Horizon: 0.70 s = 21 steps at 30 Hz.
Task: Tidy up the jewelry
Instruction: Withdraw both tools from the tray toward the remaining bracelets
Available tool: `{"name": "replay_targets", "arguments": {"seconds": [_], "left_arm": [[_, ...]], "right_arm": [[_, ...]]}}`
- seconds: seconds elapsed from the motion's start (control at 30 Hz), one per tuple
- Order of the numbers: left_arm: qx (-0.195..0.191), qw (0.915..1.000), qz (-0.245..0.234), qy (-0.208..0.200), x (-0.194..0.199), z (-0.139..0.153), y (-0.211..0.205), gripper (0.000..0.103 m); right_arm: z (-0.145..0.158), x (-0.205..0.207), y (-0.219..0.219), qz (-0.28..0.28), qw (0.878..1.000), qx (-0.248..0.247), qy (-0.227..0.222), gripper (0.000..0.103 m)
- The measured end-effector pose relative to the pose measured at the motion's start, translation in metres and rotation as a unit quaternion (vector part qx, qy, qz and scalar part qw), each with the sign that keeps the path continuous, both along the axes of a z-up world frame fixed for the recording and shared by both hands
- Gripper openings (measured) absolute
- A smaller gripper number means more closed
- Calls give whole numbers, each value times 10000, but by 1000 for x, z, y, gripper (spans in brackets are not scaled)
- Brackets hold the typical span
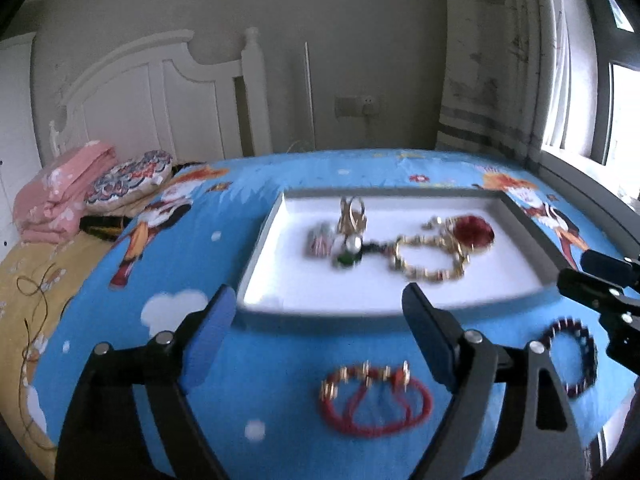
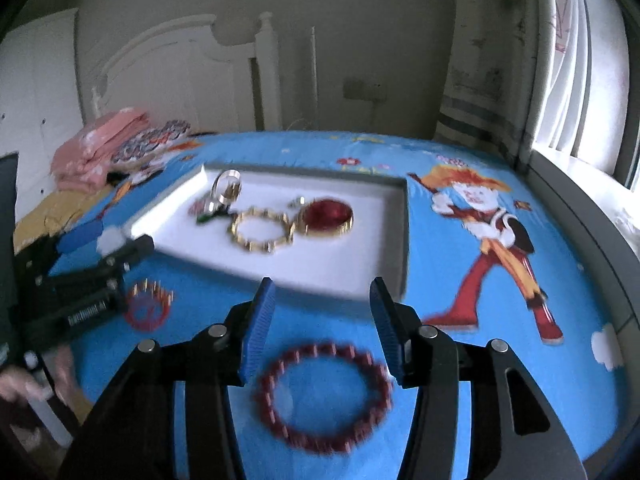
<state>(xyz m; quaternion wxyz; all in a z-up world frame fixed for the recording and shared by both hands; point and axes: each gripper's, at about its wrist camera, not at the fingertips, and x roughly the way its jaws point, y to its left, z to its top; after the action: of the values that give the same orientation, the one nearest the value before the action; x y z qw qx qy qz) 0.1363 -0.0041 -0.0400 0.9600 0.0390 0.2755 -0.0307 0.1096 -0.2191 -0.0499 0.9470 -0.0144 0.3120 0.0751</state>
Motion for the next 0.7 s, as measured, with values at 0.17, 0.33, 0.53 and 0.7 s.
{"name": "replay_targets", "arguments": {"seconds": [0.17,0.33,0.53,0.7], "left_arm": [[-165,9997,127,113,-19,-13,10,84],[-93,9998,156,-120,-43,-21,11,89],[198,9989,47,-423,-65,-29,1,89],[360,9985,-62,-397,-71,-36,-7,90]], "right_arm": [[-19,-30,-7,159,9999,9,-6,48],[-36,-51,-11,270,9996,-13,-28,48],[-39,-64,-16,236,9997,-5,-87,50],[-40,-72,-16,282,9996,-64,-78,50]]}}
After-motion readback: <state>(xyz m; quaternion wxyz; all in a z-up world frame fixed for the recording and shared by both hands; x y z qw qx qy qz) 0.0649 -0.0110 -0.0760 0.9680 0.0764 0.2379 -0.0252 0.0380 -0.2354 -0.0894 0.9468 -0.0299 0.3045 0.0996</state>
